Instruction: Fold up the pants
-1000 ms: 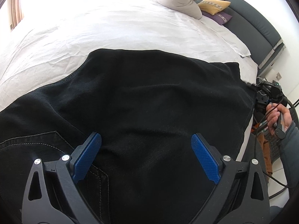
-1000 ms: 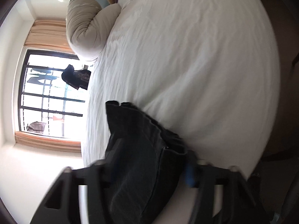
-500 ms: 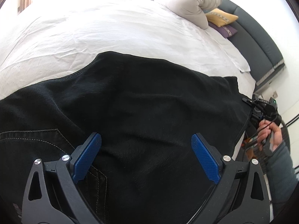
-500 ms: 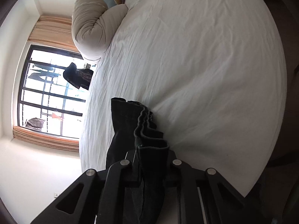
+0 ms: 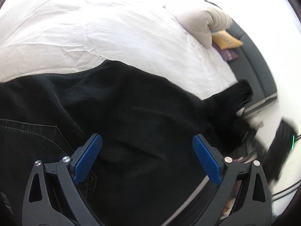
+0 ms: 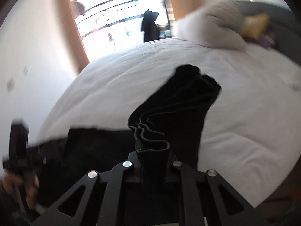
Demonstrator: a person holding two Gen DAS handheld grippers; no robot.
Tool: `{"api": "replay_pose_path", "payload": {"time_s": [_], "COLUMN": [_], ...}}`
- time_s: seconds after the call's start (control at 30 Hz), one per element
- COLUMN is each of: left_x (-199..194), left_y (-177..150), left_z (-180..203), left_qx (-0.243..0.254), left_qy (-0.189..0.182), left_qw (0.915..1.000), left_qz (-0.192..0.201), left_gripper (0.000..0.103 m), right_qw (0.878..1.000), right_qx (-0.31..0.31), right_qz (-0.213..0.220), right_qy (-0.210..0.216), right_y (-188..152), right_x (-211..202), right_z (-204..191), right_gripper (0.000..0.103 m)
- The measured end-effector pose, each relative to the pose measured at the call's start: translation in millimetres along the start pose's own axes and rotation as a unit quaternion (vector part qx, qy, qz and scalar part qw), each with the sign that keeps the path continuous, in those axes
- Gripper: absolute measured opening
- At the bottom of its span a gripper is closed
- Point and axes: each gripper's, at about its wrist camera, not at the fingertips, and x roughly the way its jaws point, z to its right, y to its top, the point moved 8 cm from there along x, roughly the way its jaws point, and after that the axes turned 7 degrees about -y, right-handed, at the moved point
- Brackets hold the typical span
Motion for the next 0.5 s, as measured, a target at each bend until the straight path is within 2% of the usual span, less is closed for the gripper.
{"api": "replay_pose_path", "payload": {"time_s": [0.07, 0.13, 0.23, 0.33, 0.5], "left_x": [-2, -2, 4, 15, 46], "left_y": [1, -1, -5, -5, 1], "left_z": [-1, -1, 3, 13, 35], "left_qx": [-0.022, -0.039, -0.069, -0.091, -0.095], "left_qy": [-0.018, -0.028, -0.058, -0.083, -0.1], "left_qw": [0.9996, 0.9988, 0.9956, 0.9914, 0.9871], "left_qz": [-0.002, -0.008, -0.026, -0.044, -0.082], "left_gripper": [0.098, 0.098, 0.098, 0.098, 0.098], "right_qw": [0.994, 0.988, 0.988, 0.987, 0.984], "right_qx": [-0.106, -0.152, -0.149, -0.157, -0.178], "right_qz": [-0.013, -0.033, -0.042, -0.029, -0.007], "right_qy": [0.011, 0.013, 0.005, -0.007, -0.024], "right_y": [-22, -45, -55, -51, -53], "right_x": [6, 20, 31, 27, 18], "right_z": [-57, -89, -98, -96, -100], "right_gripper": [0.013, 0.013, 0.013, 0.013, 0.013]}}
